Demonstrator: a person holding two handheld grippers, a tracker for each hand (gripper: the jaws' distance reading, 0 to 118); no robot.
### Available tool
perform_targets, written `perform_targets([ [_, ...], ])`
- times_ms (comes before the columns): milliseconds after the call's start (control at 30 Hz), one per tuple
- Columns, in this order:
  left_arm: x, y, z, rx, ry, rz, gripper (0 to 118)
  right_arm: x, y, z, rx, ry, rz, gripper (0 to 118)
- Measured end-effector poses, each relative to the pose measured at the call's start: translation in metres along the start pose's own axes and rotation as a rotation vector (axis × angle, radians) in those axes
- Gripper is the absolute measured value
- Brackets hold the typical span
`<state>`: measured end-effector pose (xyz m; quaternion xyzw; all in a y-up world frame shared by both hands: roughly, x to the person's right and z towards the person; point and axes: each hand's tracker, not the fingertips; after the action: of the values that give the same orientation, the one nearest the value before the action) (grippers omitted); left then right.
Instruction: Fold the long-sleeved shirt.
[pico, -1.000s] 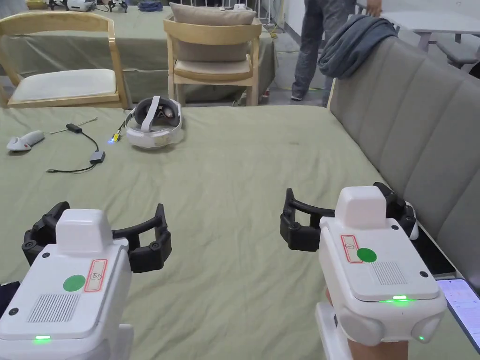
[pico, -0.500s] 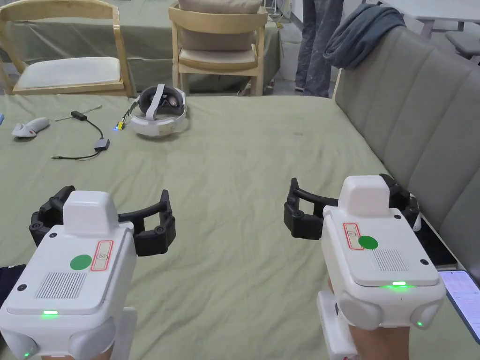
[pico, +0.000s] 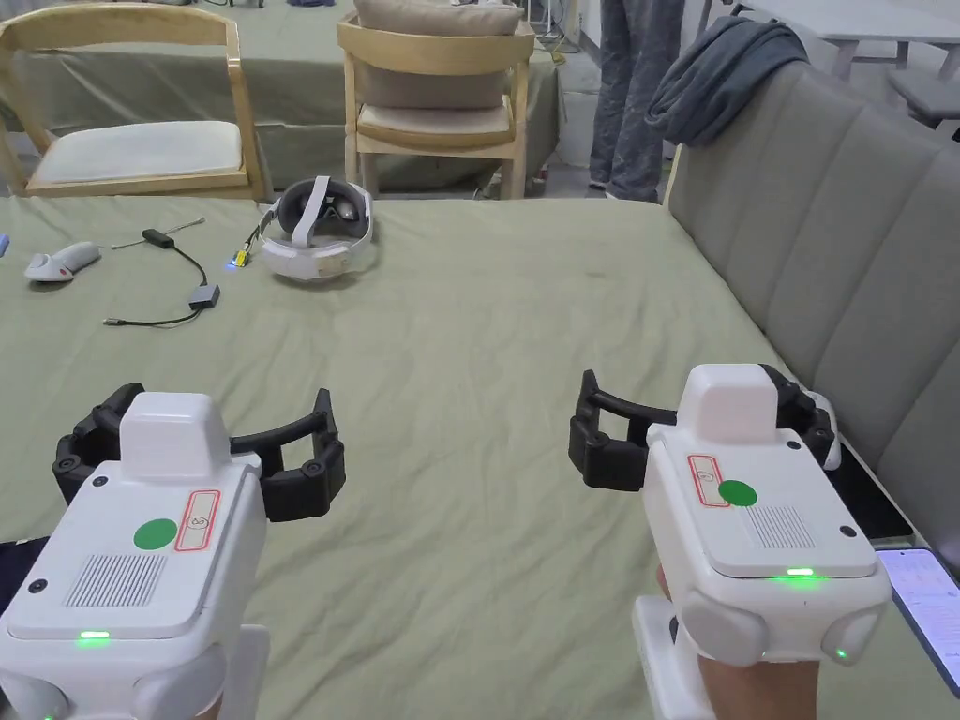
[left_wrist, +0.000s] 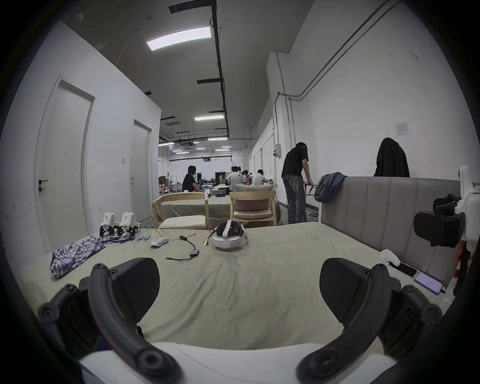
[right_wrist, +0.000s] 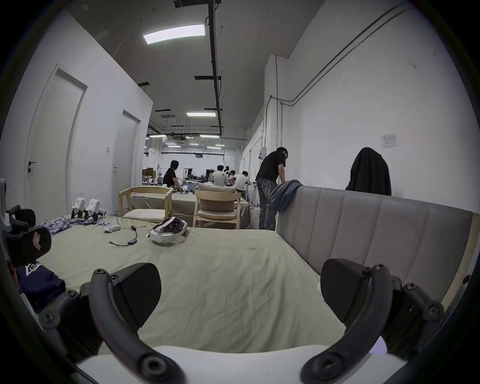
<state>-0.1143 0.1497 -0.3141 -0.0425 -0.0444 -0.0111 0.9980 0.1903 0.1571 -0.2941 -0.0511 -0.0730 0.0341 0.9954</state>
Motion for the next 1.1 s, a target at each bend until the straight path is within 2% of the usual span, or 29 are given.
perform_targets([
  [233, 0.0017, 0.0018, 0.0025, 0.022, -0.02, 0.01, 111, -0.0016, 0.0027, 0.0017, 0.004, -0.016, 0.027, 118],
  [667, 0.002, -0.0004, 0.0019, 0.009, -0.032, 0.013, 111, -0.0066, 0.0045, -0.0004, -0.007, 0.027, 0.017, 118],
  [1100, 0.0027, 0.0001, 0.0024, 0.009, -0.037, -0.001, 111, -0.0093, 0.0054, -0.0019, -0.045, 0.03, 0.01, 118],
])
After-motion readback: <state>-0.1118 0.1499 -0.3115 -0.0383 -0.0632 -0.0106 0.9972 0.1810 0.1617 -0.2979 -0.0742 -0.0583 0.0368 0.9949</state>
